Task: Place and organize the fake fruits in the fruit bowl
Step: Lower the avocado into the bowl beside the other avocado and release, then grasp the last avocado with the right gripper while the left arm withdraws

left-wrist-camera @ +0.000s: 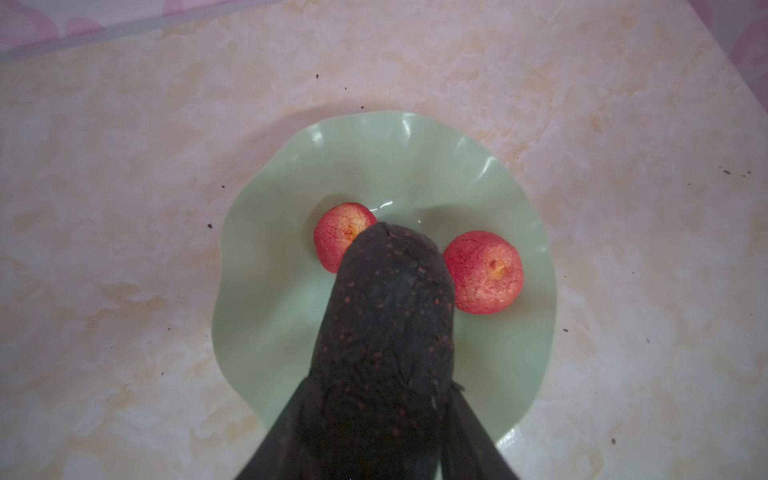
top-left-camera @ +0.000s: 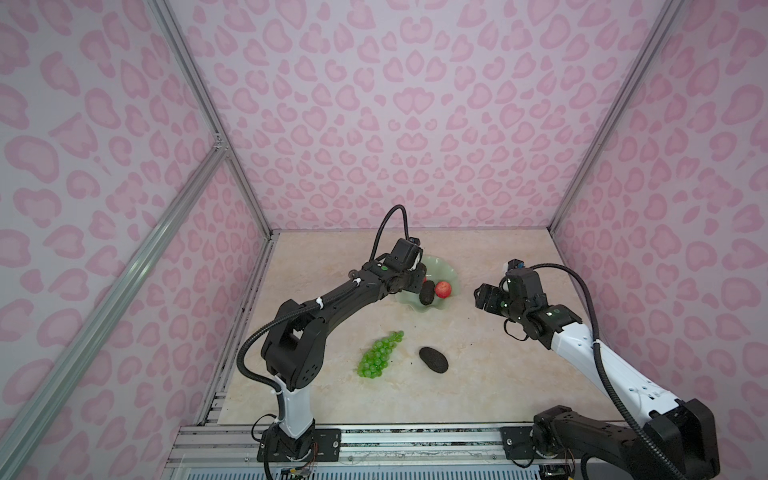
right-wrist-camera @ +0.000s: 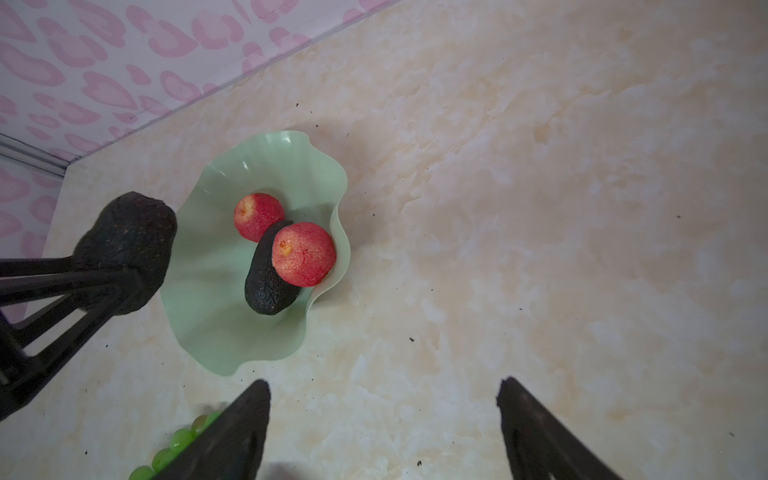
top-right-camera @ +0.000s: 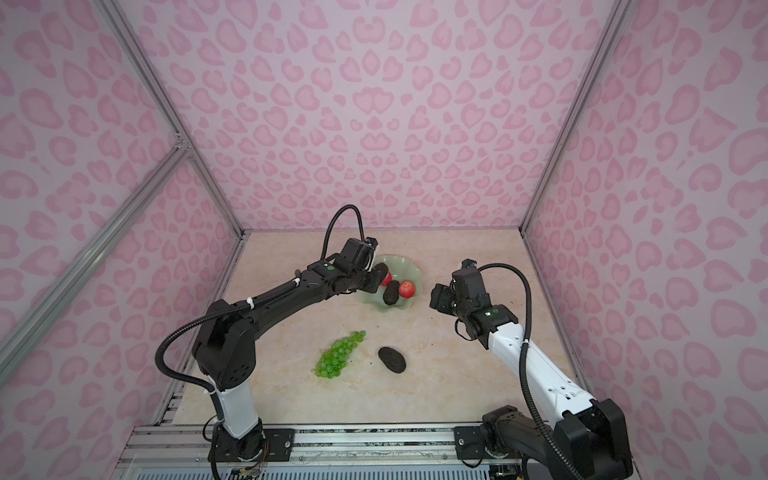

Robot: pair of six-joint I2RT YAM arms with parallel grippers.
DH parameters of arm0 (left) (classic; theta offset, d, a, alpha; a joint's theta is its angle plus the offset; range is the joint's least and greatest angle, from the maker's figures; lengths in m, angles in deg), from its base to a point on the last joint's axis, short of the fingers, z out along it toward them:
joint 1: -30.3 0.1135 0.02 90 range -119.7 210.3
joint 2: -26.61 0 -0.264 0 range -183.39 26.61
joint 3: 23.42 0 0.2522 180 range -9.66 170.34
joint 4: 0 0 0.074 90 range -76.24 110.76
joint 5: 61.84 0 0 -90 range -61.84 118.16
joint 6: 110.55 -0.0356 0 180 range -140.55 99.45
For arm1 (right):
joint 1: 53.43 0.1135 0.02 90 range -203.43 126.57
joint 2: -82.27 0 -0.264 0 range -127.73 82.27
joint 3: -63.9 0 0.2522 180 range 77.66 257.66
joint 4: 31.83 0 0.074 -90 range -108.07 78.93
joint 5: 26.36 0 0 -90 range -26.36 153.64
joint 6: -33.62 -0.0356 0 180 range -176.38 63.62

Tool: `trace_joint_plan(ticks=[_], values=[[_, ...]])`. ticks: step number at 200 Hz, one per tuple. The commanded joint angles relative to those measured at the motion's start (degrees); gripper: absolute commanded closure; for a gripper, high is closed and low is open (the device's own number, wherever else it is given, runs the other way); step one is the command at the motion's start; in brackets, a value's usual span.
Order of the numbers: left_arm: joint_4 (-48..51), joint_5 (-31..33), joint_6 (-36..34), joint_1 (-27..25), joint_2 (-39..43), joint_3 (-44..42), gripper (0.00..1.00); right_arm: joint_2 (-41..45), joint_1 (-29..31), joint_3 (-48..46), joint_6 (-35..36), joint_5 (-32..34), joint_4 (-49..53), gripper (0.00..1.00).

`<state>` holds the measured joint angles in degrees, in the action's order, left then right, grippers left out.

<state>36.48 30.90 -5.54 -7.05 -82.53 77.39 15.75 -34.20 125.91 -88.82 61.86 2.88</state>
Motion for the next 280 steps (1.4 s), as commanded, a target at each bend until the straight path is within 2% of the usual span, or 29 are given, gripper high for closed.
trace_joint_plan(ticks=[1, 44, 93, 133, 157, 175, 206, 234, 270, 280], values=[[0.4, -1.5, 1.5, 0.7, -2.6, 0.9, 0.63, 0.3, 0.0, -1.0, -1.0, -1.0, -0.5, 0.14], [0.4, -2.9, 3.3, 0.8, -6.0, 0.1, 0.63, -1.0, 0.0, -1.3, -0.8, -1.8, -0.7, 0.14], [2.7, -3.3, 4.2, 0.8, -7.6, 1.1, 0.58, -1.7, 0.0, -1.1, -0.5, -2.4, -0.5, 0.14], [3.0, -3.6, 3.9, 0.8, -6.5, 1.1, 0.38, -1.3, 0.0, -1.8, -0.4, -3.0, -0.4, 0.14], [2.7, -3.8, 3.4, 0.8, -4.8, 1.5, 0.31, -1.6, 0.2, -1.8, 0.3, -4.1, 0.0, 0.14], [2.4, -3.5, 3.2, 0.8, -3.2, 1.8, 0.29, -1.7, 0.6, -1.8, 1.1, -5.2, 0.6, 0.15], [0.7, -2.3, 3.0, 0.8, 2.6, 1.1, 0.29, -1.6, 3.7, -2.4, 3.9, -8.2, 0.8, 0.15], [-1.4, 1.4, 2.5, 0.8, 11.0, -1.4, 0.28, -2.0, 10.4, -3.2, 5.5, -9.6, 1.3, 0.15], [-5.0, 9.0, 2.2, 1.2, 24.7, -9.5, 0.24, -4.9, 20.8, -4.6, 4.7, -9.4, 1.0, 0.16], [-6.3, 11.2, 2.7, 1.4, 28.7, -14.3, 0.22, -6.1, 23.3, -4.8, 3.9, -9.4, 0.6, 0.16]])
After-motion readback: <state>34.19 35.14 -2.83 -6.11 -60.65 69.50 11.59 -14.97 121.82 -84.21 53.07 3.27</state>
